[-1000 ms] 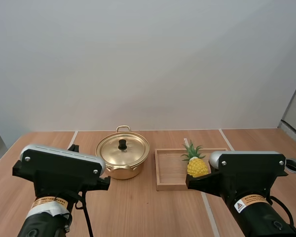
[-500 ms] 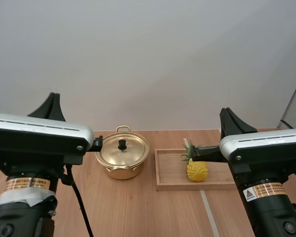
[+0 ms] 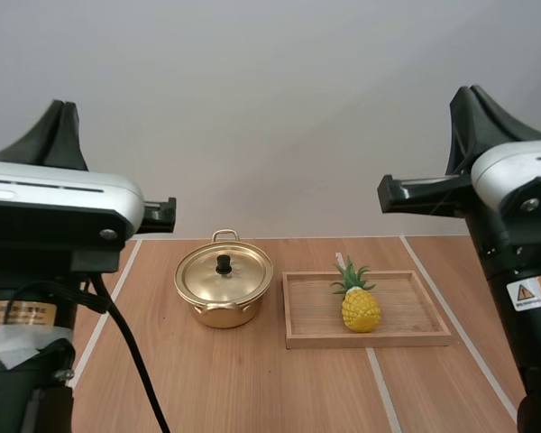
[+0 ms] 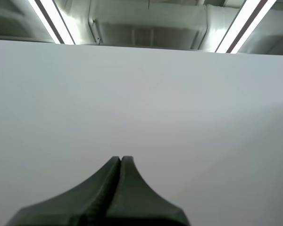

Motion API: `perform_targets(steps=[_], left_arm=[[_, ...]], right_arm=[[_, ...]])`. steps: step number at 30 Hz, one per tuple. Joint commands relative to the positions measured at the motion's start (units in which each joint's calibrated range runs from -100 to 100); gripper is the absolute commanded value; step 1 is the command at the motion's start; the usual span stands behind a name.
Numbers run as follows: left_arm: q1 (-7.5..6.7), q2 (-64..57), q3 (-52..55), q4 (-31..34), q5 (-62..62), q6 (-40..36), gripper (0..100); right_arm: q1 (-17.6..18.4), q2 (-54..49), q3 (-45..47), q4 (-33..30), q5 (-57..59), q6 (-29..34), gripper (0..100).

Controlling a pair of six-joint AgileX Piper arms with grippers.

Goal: Open the pot, put the pineapple inside, and close it

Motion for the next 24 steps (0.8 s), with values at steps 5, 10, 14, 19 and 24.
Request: perform_targets(steps=[5,10,14,19,24], left_arm=[[0.00,11.09,-11.96,-3.12,-3.64,-1.07,0],[0.00,20.33,-23.31,-3.12,-5.77,-2.63,0],[0.00,27.50,-31.30,-3.12,-4.76,-2.63,0],[0.00,34.54,-38.93,-3.12,-2.65,-2.93,0],[0.00,39.89,-44.60,-3.12,-0.62,-2.93,0]], right_arm=[[-0.16,9.50,-11.50,0.14,-1.29,0.00,0],[-0.16,16.39,-20.08,0.14,-2.95,0.00,0],[-0.16,21.56,-25.66,0.14,-2.53,0.00,0],[-0.16,27.98,-31.41,0.14,-1.49,0.00,0],[-0.16,33.68,-35.70,0.14,-0.51,0.00,0]])
